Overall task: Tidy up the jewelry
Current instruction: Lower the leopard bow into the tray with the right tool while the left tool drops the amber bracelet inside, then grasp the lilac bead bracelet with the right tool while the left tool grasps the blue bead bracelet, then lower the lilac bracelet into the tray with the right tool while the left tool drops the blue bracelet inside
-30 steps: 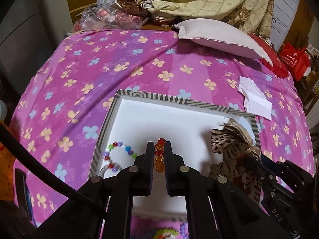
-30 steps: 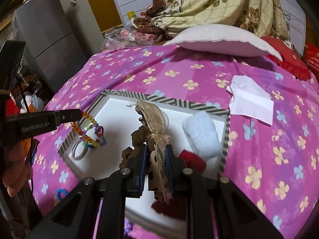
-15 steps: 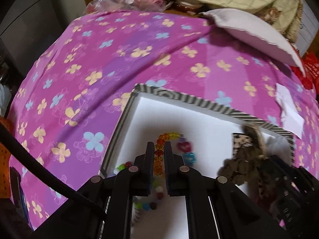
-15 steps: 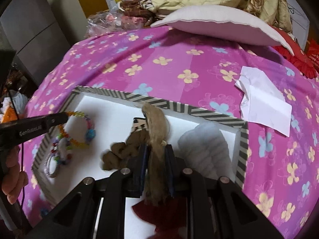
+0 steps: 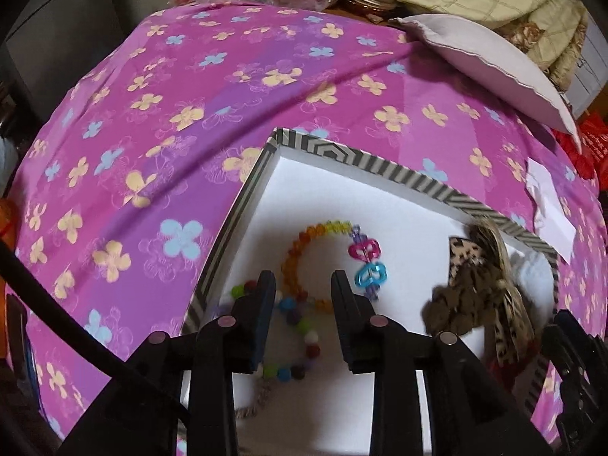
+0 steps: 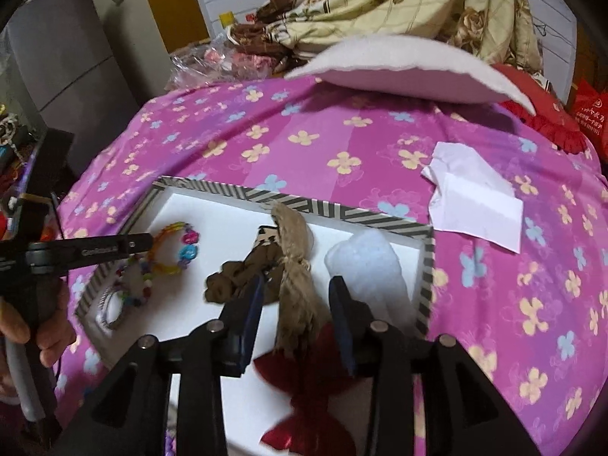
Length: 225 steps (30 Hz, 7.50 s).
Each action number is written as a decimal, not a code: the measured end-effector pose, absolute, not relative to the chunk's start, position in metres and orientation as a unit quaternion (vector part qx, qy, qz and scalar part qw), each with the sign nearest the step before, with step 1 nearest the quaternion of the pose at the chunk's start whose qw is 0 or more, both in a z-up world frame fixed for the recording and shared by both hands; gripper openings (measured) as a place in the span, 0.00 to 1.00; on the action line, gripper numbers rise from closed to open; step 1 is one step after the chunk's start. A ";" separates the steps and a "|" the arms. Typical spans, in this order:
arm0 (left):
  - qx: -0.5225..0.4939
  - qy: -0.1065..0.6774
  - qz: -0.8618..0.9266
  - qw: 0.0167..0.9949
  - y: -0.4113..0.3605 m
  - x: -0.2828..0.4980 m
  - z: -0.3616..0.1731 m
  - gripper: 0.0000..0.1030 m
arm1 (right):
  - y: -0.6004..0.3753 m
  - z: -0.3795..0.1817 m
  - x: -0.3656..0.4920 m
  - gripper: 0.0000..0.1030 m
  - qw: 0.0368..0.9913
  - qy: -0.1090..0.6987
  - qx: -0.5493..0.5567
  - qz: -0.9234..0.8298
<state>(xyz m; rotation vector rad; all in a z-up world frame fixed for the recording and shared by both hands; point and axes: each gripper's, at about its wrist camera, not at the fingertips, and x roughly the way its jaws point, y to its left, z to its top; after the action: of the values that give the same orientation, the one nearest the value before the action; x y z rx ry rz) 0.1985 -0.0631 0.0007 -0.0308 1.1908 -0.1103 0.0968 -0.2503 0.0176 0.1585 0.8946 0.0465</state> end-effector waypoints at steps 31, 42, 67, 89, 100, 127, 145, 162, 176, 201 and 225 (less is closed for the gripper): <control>0.016 0.467 -0.058 0.882 -0.014 0.004 0.046 0.45 | -0.202 0.024 -0.076 0.61 0.905 0.419 0.071 0.024; -0.001 0.483 -0.054 0.874 -0.003 -0.019 0.034 0.45 | -0.195 0.021 -0.093 0.64 0.903 0.423 0.070 0.027; -0.059 0.523 -0.024 0.850 0.048 -0.023 0.008 0.45 | -0.202 -0.011 -0.095 0.65 0.885 0.459 0.068 0.030; -0.080 0.561 -0.009 0.824 0.057 -0.005 -0.029 0.51 | -0.176 -0.028 -0.038 0.55 0.877 0.478 0.016 0.051; -0.099 0.557 -0.014 0.825 0.060 0.005 -0.028 0.52 | -0.164 -0.047 -0.009 0.46 0.864 0.499 -0.029 0.061; -0.069 0.531 -0.080 0.841 0.041 0.001 -0.001 0.24 | -0.159 -0.007 -0.030 0.09 0.887 0.448 -0.043 0.101; -0.051 0.486 -0.096 0.867 0.029 0.004 0.059 0.24 | -0.165 0.063 -0.032 0.09 0.910 0.399 -0.040 0.107; 0.005 0.467 -0.108 0.878 -0.027 0.036 0.078 0.24 | -0.174 0.063 0.011 0.09 0.907 0.410 -0.032 0.094; 0.002 0.482 -0.133 0.866 -0.078 0.079 0.059 0.24 | -0.189 0.023 0.049 0.09 0.892 0.442 0.013 0.090; -0.002 0.530 -0.073 0.845 -0.058 0.110 0.000 0.32 | -0.216 -0.015 0.081 0.24 0.884 0.465 0.036 0.039; 0.026 0.455 -0.058 0.888 -0.038 0.020 0.046 0.45 | -0.189 0.023 -0.038 0.57 0.906 0.421 0.031 0.030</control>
<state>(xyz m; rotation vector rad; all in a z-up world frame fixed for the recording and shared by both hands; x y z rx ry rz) 0.0204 -0.0380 0.0463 0.0547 0.9449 -0.1208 -0.0377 -0.1890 0.0230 0.0641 0.8703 0.0617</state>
